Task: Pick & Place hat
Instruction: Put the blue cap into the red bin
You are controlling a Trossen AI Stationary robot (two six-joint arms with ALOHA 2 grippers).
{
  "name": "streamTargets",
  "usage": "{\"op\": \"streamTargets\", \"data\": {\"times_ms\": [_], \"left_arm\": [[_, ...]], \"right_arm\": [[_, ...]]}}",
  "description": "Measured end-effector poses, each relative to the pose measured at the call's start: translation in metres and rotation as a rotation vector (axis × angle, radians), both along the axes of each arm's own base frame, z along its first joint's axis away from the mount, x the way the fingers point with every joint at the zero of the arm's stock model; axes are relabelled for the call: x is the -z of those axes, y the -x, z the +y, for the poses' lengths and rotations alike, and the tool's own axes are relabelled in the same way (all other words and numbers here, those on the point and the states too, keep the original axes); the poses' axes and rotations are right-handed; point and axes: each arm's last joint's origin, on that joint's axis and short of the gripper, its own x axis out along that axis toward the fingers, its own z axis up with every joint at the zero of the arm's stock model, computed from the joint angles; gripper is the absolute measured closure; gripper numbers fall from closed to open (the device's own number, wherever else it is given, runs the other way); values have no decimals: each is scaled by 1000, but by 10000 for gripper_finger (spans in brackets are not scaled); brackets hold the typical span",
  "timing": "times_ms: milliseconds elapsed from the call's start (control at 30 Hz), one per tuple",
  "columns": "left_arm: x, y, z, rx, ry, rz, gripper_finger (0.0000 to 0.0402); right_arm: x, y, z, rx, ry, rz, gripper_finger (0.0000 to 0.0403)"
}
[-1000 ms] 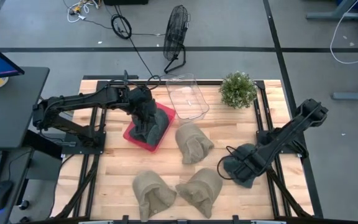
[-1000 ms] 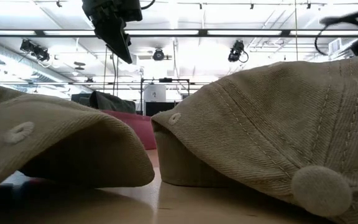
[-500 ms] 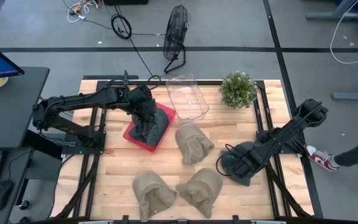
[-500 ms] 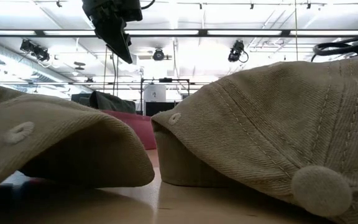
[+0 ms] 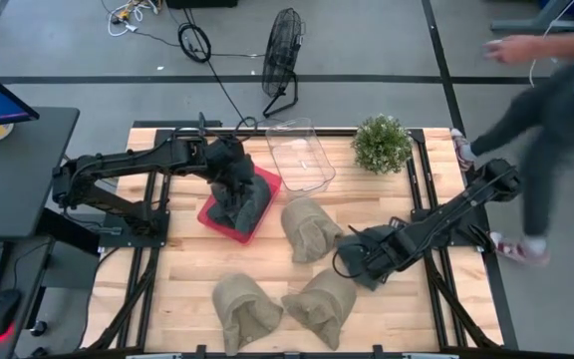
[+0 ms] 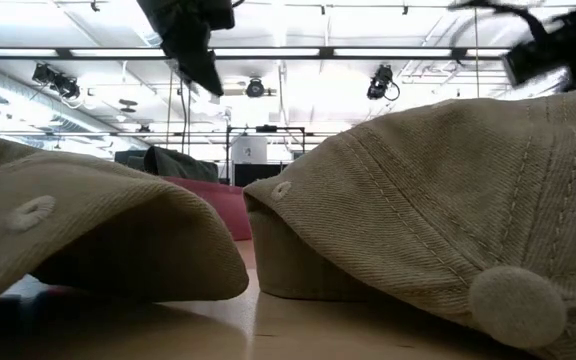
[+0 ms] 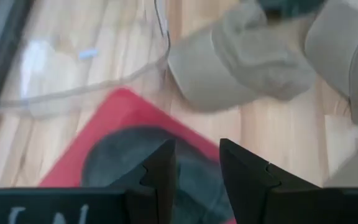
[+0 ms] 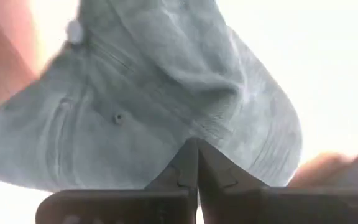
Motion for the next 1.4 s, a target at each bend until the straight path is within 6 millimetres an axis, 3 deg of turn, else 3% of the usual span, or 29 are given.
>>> {"op": "streamTargets", "data": {"times_ms": [233,400,933,1100,1400], "left_arm": [[-5,-8,-12,59,2,-74,275],[-4,-9,-18,56,23,-75,275],[-1,-6,-30,38,83,-16,275],[-1,-6,-30,37,82,-17,275],[0,-6,-30,37,82,-17,275]], "right_arm": [[-25,-24,-7,-146,72,-130,402],[-26,-28,-17,-158,93,-119,402],[30,-17,-24,-88,-3,-116,400],[31,-16,-25,-64,1,-118,358],[30,-18,-26,-93,66,-143,230]]}}
